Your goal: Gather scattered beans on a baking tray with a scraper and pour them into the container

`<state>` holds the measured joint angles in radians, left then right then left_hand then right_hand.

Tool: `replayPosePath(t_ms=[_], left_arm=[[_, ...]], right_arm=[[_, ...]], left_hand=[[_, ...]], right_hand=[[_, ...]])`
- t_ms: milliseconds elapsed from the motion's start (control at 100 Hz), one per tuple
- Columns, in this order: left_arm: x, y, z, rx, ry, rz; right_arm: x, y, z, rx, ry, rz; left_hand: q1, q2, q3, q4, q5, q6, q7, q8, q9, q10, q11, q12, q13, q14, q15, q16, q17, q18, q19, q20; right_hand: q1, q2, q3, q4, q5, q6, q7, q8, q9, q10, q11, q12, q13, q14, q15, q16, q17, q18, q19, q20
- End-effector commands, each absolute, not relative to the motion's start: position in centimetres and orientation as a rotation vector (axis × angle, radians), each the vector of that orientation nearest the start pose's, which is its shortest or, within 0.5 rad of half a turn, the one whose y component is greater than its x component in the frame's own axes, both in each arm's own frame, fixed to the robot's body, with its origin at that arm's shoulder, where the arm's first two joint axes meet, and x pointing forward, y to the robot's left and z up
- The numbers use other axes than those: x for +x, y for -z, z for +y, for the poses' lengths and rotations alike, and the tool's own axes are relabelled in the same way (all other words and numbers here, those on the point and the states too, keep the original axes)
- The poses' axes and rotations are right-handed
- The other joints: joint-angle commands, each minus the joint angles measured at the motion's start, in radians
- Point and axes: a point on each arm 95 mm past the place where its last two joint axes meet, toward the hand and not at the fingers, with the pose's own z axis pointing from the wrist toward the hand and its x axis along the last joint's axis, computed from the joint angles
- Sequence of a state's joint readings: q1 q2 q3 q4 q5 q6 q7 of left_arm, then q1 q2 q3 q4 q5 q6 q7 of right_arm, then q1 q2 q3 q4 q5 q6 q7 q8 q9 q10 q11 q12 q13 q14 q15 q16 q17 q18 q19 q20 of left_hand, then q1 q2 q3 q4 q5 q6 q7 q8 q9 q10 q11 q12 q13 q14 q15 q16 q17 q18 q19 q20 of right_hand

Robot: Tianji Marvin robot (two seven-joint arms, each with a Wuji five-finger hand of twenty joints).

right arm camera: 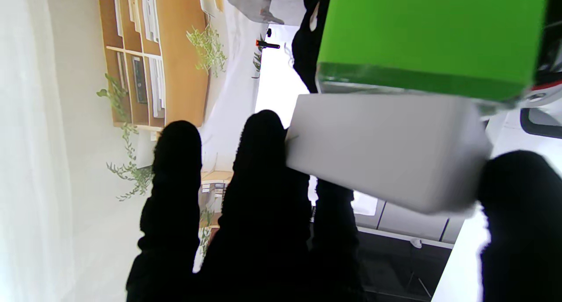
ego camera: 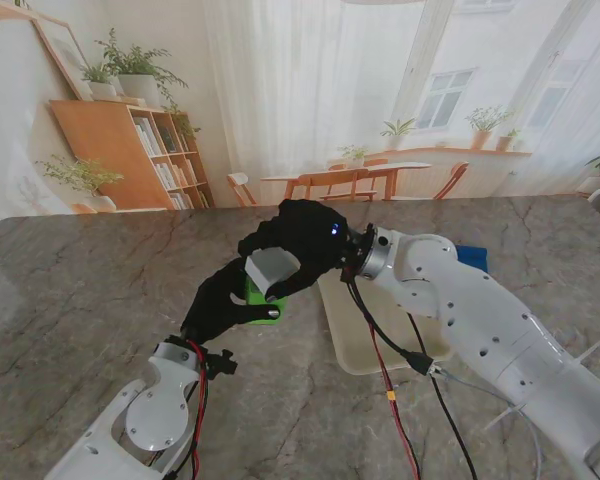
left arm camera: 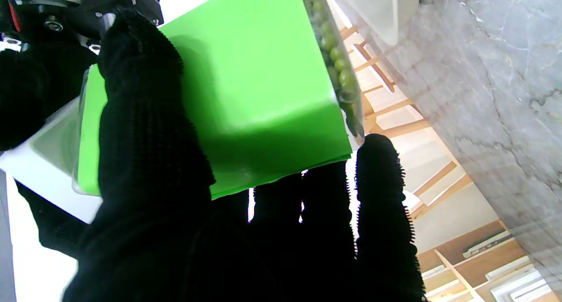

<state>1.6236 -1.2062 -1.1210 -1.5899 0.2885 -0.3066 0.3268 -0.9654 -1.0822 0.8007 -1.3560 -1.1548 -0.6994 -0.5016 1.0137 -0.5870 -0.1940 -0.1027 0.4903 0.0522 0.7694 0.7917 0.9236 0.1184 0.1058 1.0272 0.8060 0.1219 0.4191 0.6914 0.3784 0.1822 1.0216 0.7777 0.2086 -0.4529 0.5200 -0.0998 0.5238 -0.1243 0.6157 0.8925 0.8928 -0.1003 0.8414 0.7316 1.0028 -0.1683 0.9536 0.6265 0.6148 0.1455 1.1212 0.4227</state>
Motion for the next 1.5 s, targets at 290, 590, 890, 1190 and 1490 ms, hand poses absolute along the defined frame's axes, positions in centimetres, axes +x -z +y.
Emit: replayPosePath(t_ms=[290, 590, 890, 1190, 1490], left_arm=[[37.0, 32.2, -6.0, -1.662, 2.336, 0.768], [37.0, 32.2, -5.9, -1.653, 2.311, 0.786], [37.1, 32.2, -5.8, -1.66, 2.303, 0.787], [37.1, 32.2, -5.7, -1.663, 2.29, 0.787], [37.1, 32.2, -5.7, -1.654, 2.291, 0.788]], right_arm=[[44.9, 20.6, 13.4, 0.134, -2.223, 1.649], [44.2, 21.0, 14.1, 0.253, -2.208, 1.656], [43.9, 19.8, 12.2, 0.365, -2.077, 1.686], [43.1, 18.4, 10.2, 0.277, -2.022, 1.736], [42.9, 19.8, 10.0, 0.194, -1.922, 1.846]], left_hand=[[0.231, 0.229, 0.187, 0.091, 0.082, -0.142, 0.146, 0.05, 0.116, -0.151, 0.162, 0.069, 0.023, -0.021, 0.035, 0.018, -0.002, -0.007, 0.008, 0.034], [0.232, 0.23, 0.186, 0.09, 0.08, -0.139, 0.145, 0.052, 0.115, -0.148, 0.163, 0.07, 0.022, -0.019, 0.037, 0.019, -0.005, -0.005, 0.011, 0.036], [0.232, 0.23, 0.186, 0.09, 0.081, -0.139, 0.145, 0.053, 0.115, -0.149, 0.163, 0.07, 0.021, -0.019, 0.039, 0.019, -0.004, -0.007, 0.011, 0.035], [0.233, 0.23, 0.186, 0.09, 0.08, -0.139, 0.144, 0.052, 0.115, -0.149, 0.163, 0.069, 0.02, -0.018, 0.039, 0.019, -0.005, -0.005, 0.013, 0.035], [0.232, 0.231, 0.186, 0.09, 0.08, -0.139, 0.145, 0.051, 0.115, -0.149, 0.164, 0.069, 0.021, -0.019, 0.04, 0.019, -0.004, -0.006, 0.012, 0.035]], right_hand=[[0.14, 0.257, -0.05, 0.046, 0.285, -0.017, 0.119, -0.153, 0.498, -0.367, 0.51, 0.087, 0.323, -0.16, 0.382, 0.068, 0.247, -0.034, 0.241, 0.061], [0.178, 0.439, -0.202, 0.067, 0.288, 0.054, 0.04, -0.226, 0.477, -0.229, 0.45, 0.016, 0.301, -0.05, 0.382, 0.031, 0.191, 0.05, 0.293, -0.003], [0.068, 0.549, -0.241, 0.069, -0.163, 0.2, -0.418, -0.219, -0.186, 0.192, -0.465, -0.128, -0.25, 0.256, -0.113, 0.048, -0.243, 0.196, -0.027, 0.17], [-0.001, 0.371, -0.102, 0.064, -0.302, 0.226, -0.472, -0.184, -0.358, 0.26, -0.686, -0.232, -0.366, 0.316, -0.582, -0.144, -0.34, 0.189, -0.175, 0.17], [0.008, 0.235, 0.0, 0.055, -0.24, 0.157, -0.404, -0.122, -0.21, 0.183, -0.592, -0.184, -0.207, 0.234, -0.485, -0.098, -0.178, 0.13, -0.091, 0.177]])
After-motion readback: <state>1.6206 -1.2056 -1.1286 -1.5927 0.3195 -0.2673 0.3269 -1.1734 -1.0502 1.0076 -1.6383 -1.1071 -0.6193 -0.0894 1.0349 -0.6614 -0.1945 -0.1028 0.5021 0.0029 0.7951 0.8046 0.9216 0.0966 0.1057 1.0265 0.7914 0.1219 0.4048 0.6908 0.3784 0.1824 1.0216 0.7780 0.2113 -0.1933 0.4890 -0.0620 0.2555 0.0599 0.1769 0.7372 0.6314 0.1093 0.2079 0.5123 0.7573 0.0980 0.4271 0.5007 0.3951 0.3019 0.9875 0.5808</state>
